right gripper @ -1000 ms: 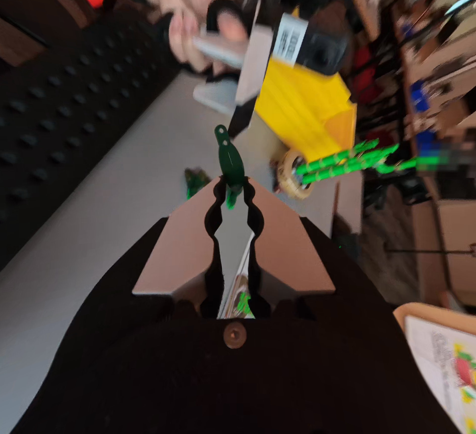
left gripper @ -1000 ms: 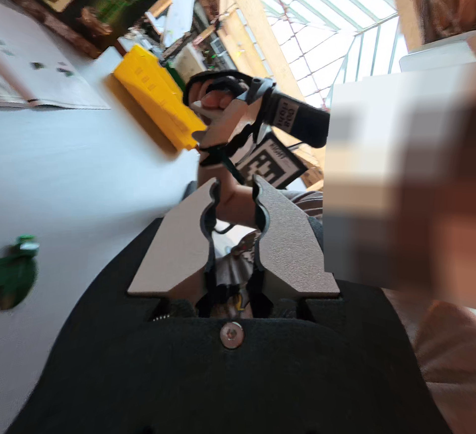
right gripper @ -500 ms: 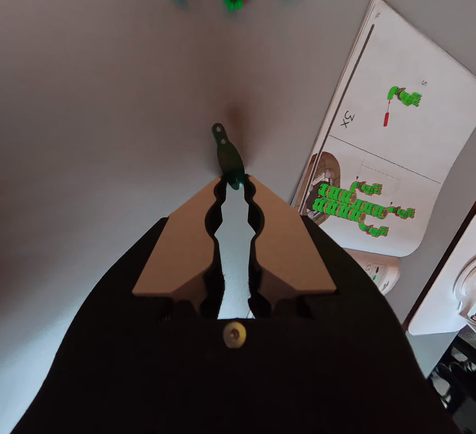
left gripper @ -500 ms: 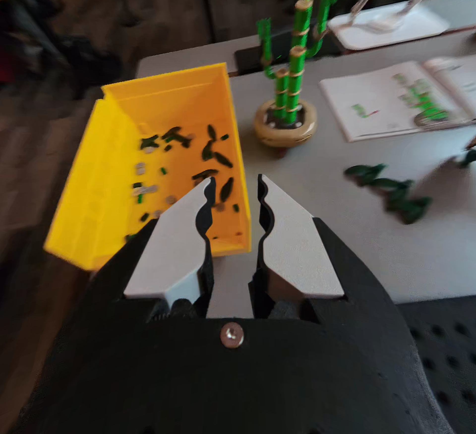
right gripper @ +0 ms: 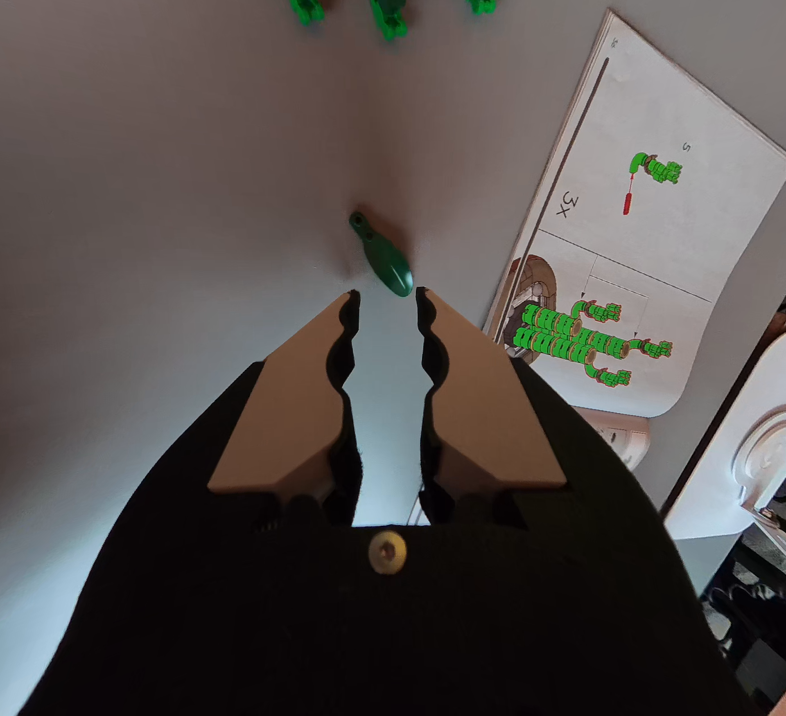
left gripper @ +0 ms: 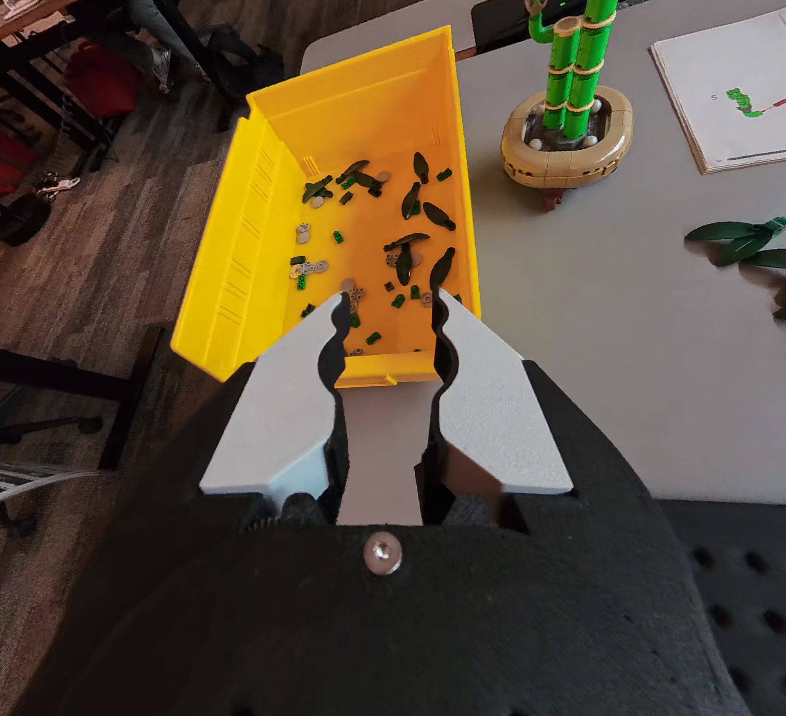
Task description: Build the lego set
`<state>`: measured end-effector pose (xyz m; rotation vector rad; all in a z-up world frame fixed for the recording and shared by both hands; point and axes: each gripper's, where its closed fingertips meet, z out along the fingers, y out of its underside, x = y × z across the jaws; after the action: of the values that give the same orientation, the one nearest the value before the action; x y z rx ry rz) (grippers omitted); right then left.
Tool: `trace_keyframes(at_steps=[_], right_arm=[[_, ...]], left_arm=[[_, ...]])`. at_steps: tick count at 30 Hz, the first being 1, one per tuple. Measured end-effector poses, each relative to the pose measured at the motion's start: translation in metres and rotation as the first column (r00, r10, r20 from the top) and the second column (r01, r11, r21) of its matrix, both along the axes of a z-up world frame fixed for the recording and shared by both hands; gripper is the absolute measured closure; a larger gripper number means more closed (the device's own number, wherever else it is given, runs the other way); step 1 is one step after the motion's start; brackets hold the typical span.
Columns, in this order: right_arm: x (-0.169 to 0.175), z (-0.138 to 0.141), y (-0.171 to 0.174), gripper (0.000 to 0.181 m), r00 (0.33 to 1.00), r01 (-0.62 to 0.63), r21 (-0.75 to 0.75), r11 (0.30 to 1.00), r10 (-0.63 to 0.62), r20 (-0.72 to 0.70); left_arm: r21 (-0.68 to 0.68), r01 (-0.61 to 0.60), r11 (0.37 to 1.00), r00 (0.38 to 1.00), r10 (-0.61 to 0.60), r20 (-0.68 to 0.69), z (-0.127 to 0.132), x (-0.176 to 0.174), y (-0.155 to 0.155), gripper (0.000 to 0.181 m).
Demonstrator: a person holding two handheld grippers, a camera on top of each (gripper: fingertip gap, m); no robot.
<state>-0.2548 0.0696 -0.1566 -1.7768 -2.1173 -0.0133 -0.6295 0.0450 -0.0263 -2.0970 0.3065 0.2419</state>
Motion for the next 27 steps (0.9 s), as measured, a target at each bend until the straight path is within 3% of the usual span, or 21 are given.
trace_keyframes(at_steps=[7, 11, 15, 22, 27], right_arm=[[-0.008, 0.037, 0.003, 0.154, 0.999, 0.000, 0.148, 0.989, 0.005, -0.034], [-0.010, 0.074, 0.032, 0.151, 0.990, 0.138, 0.363, 0.922, -0.113, -0.089], [-0.005, 0.098, 0.048, 0.148, 0.959, 0.280, 0.447, 0.849, -0.233, -0.159], [0.002, 0.095, 0.053, 0.144, 0.947, 0.319, 0.418, 0.850, -0.274, -0.167], [0.013, 0.100, 0.059, 0.144, 0.930, 0.362, 0.380, 0.851, -0.301, -0.210]], left_arm=[[-0.021, -0.031, 0.999, 0.994, 0.029, -0.106, 0.005, -0.025, 0.009, 0.142], [-0.039, -0.046, 0.998, 0.991, 0.041, -0.130, 0.017, -0.054, 0.044, 0.139], [-0.086, -0.045, 0.995, 0.982, 0.028, -0.185, 0.012, -0.072, 0.080, 0.139], [-0.193, 0.057, 0.979, 0.983, -0.090, -0.163, -0.019, -0.073, 0.125, 0.146], [-0.298, 0.160, 0.941, 0.985, -0.170, -0.009, -0.047, -0.065, 0.156, 0.154]])
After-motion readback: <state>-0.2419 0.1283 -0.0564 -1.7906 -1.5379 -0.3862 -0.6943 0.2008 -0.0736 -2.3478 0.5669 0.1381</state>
